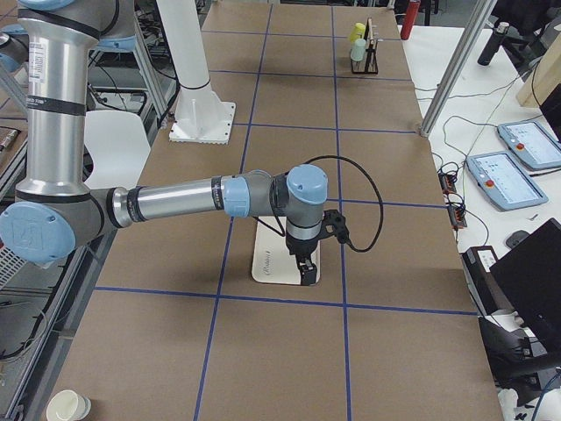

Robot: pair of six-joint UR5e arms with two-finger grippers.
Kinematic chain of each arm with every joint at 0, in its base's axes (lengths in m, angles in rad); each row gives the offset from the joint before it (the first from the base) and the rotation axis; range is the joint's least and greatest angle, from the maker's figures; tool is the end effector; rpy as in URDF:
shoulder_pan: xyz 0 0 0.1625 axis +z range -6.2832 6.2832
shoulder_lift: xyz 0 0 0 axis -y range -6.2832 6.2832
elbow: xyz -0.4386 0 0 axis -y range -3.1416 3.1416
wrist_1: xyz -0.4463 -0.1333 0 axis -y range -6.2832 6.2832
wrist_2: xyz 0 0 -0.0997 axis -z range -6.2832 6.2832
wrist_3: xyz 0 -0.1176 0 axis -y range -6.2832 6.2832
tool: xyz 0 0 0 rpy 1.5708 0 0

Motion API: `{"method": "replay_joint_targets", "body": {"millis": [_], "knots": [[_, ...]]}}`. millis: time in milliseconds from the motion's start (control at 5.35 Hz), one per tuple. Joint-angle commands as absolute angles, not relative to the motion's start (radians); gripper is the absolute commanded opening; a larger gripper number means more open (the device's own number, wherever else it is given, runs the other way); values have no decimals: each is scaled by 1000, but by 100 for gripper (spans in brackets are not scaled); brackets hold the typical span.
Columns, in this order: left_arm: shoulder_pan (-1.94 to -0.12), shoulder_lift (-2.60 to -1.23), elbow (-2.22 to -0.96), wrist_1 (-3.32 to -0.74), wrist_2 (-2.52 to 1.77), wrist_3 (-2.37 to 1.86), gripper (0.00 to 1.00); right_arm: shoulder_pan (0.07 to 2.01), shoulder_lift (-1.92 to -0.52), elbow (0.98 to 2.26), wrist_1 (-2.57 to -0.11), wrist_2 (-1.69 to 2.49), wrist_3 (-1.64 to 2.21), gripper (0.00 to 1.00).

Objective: Left arm grabs green cup and hands to right arm on tray

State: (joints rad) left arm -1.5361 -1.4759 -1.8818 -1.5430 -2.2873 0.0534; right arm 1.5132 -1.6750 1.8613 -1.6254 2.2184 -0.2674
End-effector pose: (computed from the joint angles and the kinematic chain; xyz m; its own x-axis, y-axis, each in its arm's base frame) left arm -0.0384 -0.5105 0.5719 0.7465 0.2012 -0.6342 -0.0740 0.9724 0.2214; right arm 0.0332 -0.5069 0.5959 0.7484 -0.3821 0.5421 0.2642 0.9215 0.2847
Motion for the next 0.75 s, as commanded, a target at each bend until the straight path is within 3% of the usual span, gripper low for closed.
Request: {"method": "replay_joint_targets", "body": {"millis": [0, 561], "knots": [[-1534, -1541, -1870, -1563, -2287, 54, 100, 1513, -1666, 1821, -1527, 2220, -258, 100], [-1485, -1742, -1676, -1693, -2289, 49, 100, 1511, -1589, 1738, -1520, 2214, -199, 100]]}}
